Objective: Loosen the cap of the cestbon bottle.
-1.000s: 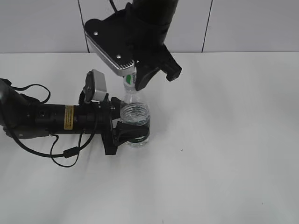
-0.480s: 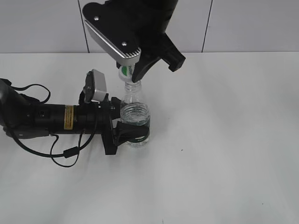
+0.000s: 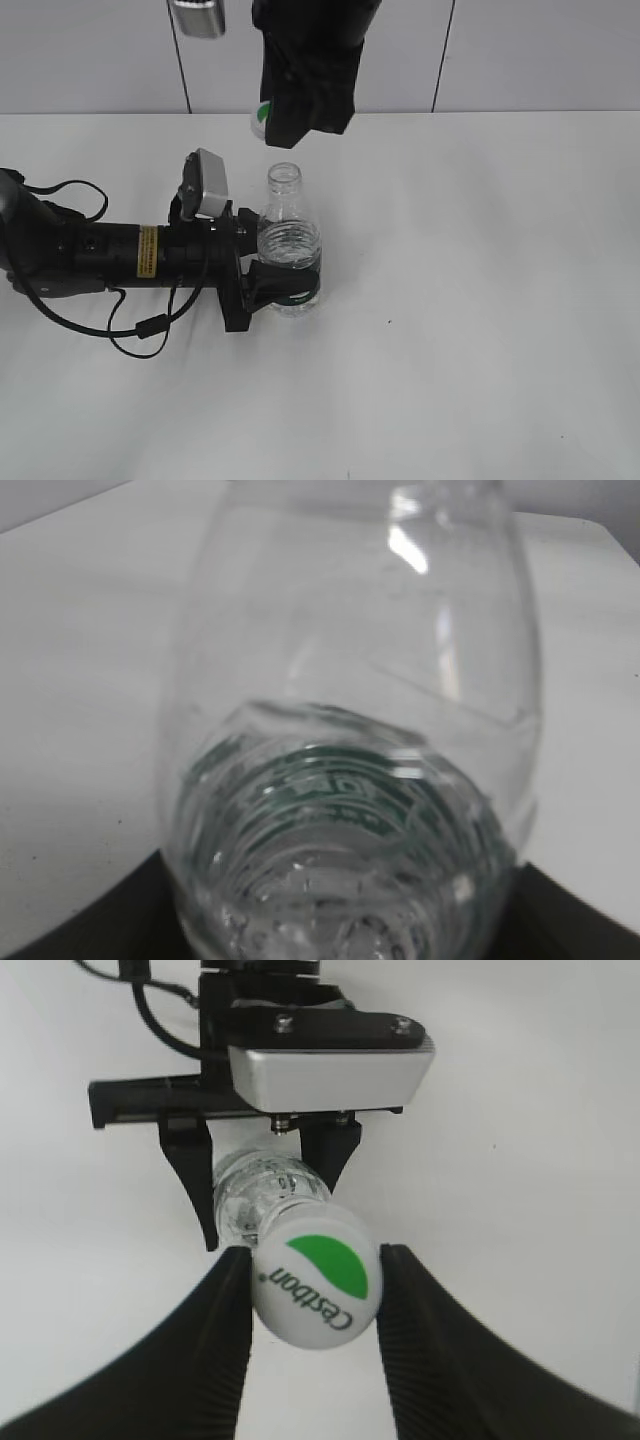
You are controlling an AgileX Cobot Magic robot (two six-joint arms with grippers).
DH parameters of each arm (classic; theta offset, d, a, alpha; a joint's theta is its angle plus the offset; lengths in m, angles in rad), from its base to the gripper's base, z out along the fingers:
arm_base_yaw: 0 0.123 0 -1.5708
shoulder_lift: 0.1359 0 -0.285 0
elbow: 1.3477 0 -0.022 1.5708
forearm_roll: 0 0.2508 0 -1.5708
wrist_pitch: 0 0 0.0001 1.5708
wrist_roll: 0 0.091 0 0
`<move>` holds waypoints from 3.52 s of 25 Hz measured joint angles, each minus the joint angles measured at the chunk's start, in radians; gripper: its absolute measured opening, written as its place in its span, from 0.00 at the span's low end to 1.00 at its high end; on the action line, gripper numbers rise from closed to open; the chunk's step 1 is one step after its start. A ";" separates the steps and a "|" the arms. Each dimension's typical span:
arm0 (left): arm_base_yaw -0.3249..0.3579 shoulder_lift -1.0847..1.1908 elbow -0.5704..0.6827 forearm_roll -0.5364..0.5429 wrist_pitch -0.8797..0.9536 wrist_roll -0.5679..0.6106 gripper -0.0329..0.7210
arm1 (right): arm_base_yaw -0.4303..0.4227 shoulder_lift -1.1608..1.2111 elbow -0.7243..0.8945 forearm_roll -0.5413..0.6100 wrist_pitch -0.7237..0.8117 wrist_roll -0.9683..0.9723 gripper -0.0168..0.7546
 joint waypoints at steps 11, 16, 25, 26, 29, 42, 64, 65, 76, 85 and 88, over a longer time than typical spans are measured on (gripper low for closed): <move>0.000 0.000 0.000 0.000 0.000 0.000 0.59 | 0.000 -0.016 0.000 -0.076 0.002 0.967 0.41; 0.000 0.000 0.000 0.000 0.001 0.000 0.59 | 0.000 -0.024 0.029 -0.122 0.003 1.072 0.41; 0.000 0.000 0.000 0.000 0.001 0.000 0.59 | -0.074 -0.057 0.174 -0.146 0.003 1.107 0.41; 0.000 0.000 0.000 0.000 0.001 0.000 0.59 | -0.090 -0.066 0.196 -0.147 0.003 1.109 0.41; 0.000 0.000 0.000 0.000 0.001 0.000 0.59 | -0.148 -0.102 0.271 -0.148 0.003 1.112 0.41; 0.000 0.000 0.000 0.000 -0.001 0.000 0.59 | -0.393 -0.181 0.677 -0.119 -0.291 1.117 0.41; 0.000 0.000 0.000 0.000 -0.001 0.000 0.59 | -0.393 0.033 0.782 -0.165 -0.654 1.221 0.41; 0.000 0.000 0.000 0.000 -0.001 0.000 0.59 | -0.393 0.036 0.782 -0.165 -0.658 1.221 0.42; 0.000 0.000 0.000 0.000 -0.001 0.000 0.59 | -0.393 0.037 0.782 -0.165 -0.693 1.221 0.77; 0.001 0.000 0.000 -0.029 0.019 -0.011 0.94 | -0.393 0.038 0.782 -0.165 -0.689 1.220 0.77; 0.018 0.000 0.002 -0.021 0.019 -0.012 0.94 | -0.393 0.038 0.782 -0.165 -0.683 1.220 0.77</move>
